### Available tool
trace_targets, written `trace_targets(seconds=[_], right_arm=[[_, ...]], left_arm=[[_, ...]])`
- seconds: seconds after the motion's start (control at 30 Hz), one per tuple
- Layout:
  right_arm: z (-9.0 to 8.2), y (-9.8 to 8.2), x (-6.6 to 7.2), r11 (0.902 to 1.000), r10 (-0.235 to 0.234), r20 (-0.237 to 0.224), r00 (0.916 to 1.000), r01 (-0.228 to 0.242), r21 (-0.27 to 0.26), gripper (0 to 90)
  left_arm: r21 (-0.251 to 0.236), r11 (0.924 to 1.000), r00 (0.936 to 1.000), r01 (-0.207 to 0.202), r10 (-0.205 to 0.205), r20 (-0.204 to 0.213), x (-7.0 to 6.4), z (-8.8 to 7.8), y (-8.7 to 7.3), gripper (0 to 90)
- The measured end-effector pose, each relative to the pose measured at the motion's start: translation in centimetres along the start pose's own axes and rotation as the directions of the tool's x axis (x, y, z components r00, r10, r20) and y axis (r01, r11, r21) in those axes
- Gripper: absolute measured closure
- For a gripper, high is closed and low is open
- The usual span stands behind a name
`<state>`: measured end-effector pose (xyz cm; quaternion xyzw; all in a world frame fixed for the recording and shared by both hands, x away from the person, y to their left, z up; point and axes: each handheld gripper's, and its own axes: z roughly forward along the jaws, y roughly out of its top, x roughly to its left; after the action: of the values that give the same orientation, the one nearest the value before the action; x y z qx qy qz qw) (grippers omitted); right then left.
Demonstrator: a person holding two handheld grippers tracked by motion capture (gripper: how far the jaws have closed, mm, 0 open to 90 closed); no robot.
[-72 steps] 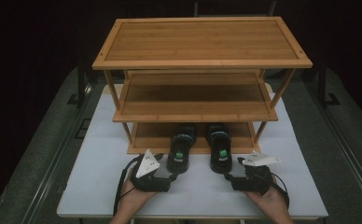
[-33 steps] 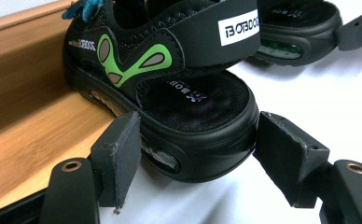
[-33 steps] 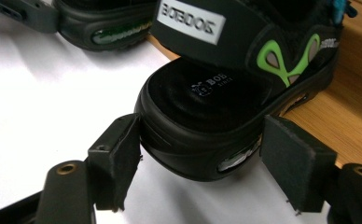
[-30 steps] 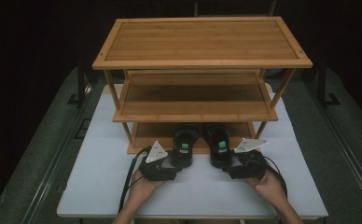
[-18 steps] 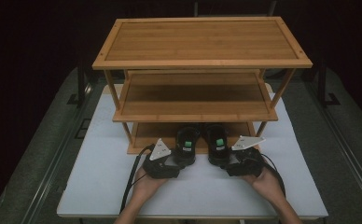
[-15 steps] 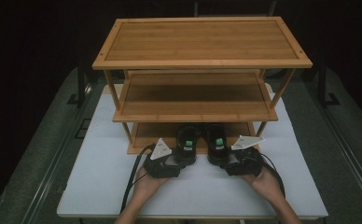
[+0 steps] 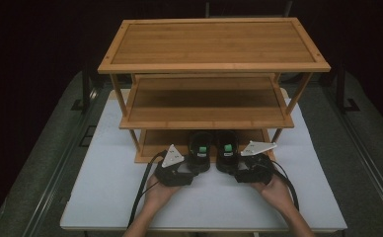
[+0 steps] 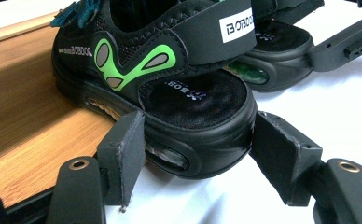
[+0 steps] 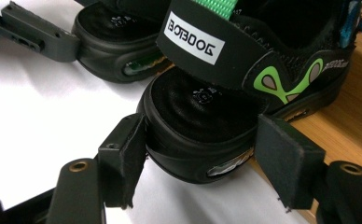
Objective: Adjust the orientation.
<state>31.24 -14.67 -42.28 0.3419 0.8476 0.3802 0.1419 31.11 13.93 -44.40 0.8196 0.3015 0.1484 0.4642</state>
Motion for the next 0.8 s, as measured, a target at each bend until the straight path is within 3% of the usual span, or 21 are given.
trace_targets(seconds=[0.4,0.8], right_arm=[[0.48,0.48,0.57,1.0,-0.004,0.027,0.9996,0.005,-0.006,35.3],[0.62,0.38,0.9,0.9992,0.028,0.036,0.9989,-0.027,-0.028,36.3]], left_arm=[[0.005,1.0,0.9998,-0.008,0.008,-0.018,-0.08,0.45,0.3,35.4],[0.018,0.9997,0.9992,-0.014,0.015,-0.037,-0.4,0.57,0.58,35.8]])
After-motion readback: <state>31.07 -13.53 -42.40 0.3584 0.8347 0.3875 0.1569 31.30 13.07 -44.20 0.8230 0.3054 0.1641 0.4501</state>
